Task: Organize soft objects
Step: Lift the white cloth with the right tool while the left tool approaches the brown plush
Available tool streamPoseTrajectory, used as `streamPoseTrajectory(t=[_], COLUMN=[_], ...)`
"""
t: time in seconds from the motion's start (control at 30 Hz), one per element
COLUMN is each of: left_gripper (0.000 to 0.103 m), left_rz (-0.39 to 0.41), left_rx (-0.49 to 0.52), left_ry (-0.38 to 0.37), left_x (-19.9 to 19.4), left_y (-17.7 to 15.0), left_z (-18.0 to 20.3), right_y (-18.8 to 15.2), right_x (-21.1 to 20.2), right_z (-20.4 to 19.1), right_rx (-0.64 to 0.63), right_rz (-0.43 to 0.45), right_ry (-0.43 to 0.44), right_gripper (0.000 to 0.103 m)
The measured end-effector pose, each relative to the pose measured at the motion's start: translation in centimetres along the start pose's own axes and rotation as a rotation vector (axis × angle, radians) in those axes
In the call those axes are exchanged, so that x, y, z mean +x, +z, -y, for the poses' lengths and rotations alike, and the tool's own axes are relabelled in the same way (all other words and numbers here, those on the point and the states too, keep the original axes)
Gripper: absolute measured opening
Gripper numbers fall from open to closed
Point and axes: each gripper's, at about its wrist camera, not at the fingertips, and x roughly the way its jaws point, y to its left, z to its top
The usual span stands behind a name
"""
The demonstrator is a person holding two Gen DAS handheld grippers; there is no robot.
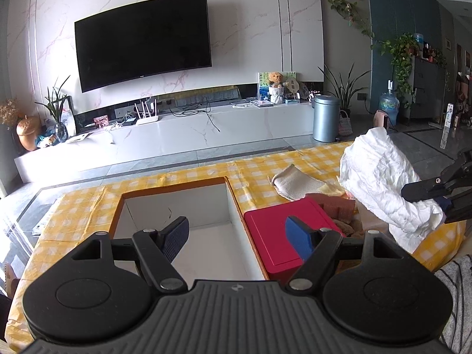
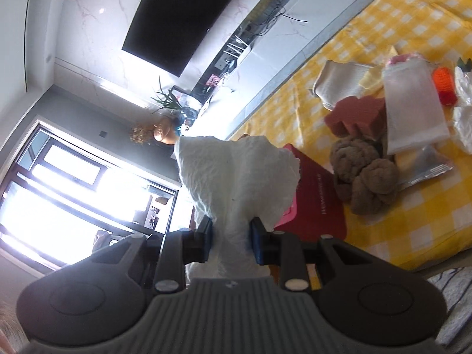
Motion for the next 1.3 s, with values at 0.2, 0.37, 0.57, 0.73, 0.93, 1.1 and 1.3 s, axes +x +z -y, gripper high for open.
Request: streamPoseTrajectory(t=[0.2, 0.37, 0.57, 0.73, 0.93, 1.1, 1.3], left_gripper=[0.088, 0.088, 0.088, 0.088, 0.088, 0.088, 0.086], left_rz=[0.027, 0.038, 0.047, -0.009, -0.128, -0.247, -0.451], left_rx=[-0.066, -0.122, -0.105, -0.035, -0.034, 0.030, -0.057], left_ry=[0.021, 0.029, 0.002, -0.066, -0.226, -0.329, -0.440], left_x=[-0.8, -1.2, -1.7, -0.4, 2.6, 6.1, 10.7], left_y=[0.7, 1.2, 1.1, 1.8, 2.4, 3.2, 3.6], left_z=[-2.3, -3.9, -3.9, -1.2, 3.1, 8.4, 12.7], right_y=[-1.2, -2.7, -2.5, -0.8, 0.5, 1.8, 2.3], right_x=[1.4, 3.3, 2.8, 2.5, 1.0, -0.2, -1.7], right_z=[-3.9, -5.1, -4.8, -6.1, -4.9, 0.8, 6.5], right_rx=[-0.340, -0.484, -0.510, -0.493, -0.527, -0.358, -0.183], right_rz=[0.058, 0.047, 0.142, 0.330, 0.390, 0.414, 0.423], right_ry=[-0.377, -0.519, -0.620, -0.721, -0.607, -0.632, -0.647], right_gripper=[0.027, 0.027, 0.027, 0.027, 0.029, 0.031, 0.031])
